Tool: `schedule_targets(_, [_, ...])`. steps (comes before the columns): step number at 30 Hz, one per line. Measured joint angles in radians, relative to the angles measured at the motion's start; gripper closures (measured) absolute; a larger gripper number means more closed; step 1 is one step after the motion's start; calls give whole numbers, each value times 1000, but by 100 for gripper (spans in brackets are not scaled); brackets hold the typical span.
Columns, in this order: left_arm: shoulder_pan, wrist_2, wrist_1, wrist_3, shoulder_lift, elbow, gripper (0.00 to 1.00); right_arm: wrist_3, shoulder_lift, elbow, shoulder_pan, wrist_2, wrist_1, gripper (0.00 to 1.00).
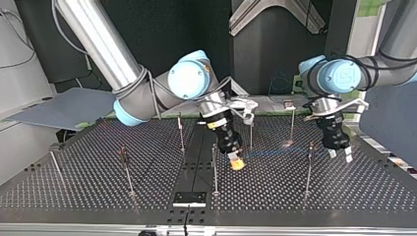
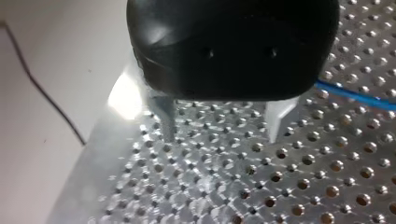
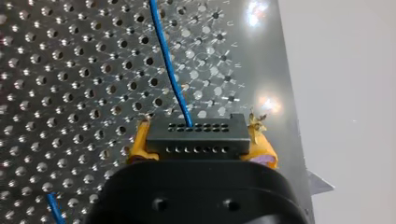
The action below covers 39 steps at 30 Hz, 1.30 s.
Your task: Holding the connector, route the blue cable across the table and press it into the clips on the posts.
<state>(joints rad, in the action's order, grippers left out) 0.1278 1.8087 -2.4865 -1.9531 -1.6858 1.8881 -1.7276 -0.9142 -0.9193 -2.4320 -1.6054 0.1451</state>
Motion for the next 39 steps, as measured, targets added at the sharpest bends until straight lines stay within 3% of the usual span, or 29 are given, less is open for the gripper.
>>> schedule_targets(4, [-8,19,-44,-35,37,17,0,1,12,0,-3,-6,-18,100])
schedule_targets(14, [-39,-40,-152,-65,72,68,0,-1,36,-1,-10,-8,-30,100])
schedule_targets(24, [-54,-49,-260,-77,160,103,0,0,63,-1,-9,-13,-32,100])
schedule_targets(32, [-71,-61,-344,-51,220,111,0,1,69,-1,-6,-13,-33,100])
schedule_targets(39, [-96,-126,-375,17,264,112,0,-1,69,-1,-3,-13,-34,100])
